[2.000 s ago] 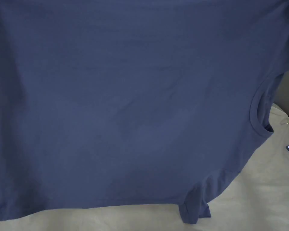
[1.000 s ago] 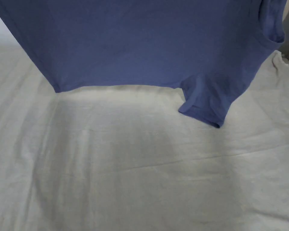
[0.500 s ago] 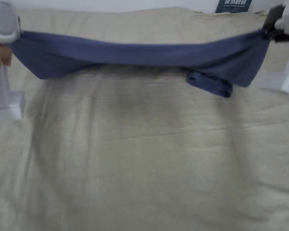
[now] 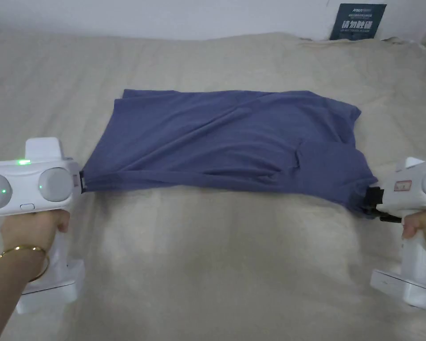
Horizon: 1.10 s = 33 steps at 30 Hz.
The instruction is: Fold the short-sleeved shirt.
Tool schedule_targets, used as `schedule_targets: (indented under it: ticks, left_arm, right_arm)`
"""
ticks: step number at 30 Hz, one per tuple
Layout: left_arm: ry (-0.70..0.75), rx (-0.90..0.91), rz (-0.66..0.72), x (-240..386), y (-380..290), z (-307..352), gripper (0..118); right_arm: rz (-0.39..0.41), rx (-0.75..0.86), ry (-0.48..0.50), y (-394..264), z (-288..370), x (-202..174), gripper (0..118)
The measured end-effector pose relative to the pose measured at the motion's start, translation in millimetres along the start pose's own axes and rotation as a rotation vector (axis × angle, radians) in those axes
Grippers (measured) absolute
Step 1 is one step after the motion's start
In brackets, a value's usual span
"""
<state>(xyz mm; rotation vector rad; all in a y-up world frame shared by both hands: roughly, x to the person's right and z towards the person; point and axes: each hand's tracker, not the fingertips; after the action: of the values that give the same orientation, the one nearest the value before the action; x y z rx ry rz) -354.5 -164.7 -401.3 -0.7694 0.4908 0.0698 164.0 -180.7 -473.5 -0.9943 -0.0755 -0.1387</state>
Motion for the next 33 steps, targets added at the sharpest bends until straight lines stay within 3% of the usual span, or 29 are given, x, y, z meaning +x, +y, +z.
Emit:
schedule_targets:
  ticks: [10,20,23,33]
  left_arm:
    - [-0.08,-0.007,0.077,-83,-101,119,0]
    - [-0.144,-0.005,0.16,-124,-208,202,0]
    - [-0.152,-0.02,0.173,-132,-238,215,0]
    - [-0.121,-0.066,0.15,-133,-291,217,0]
  right_arm:
    - [0.02,0.001,0.054,-87,95,77,3]
    - [-0.017,0.038,0.118,-180,169,137,3]
    - [-0.031,0.038,0.127,-203,180,147,3]
    - [0.041,0.021,0.076,-246,186,152,3]
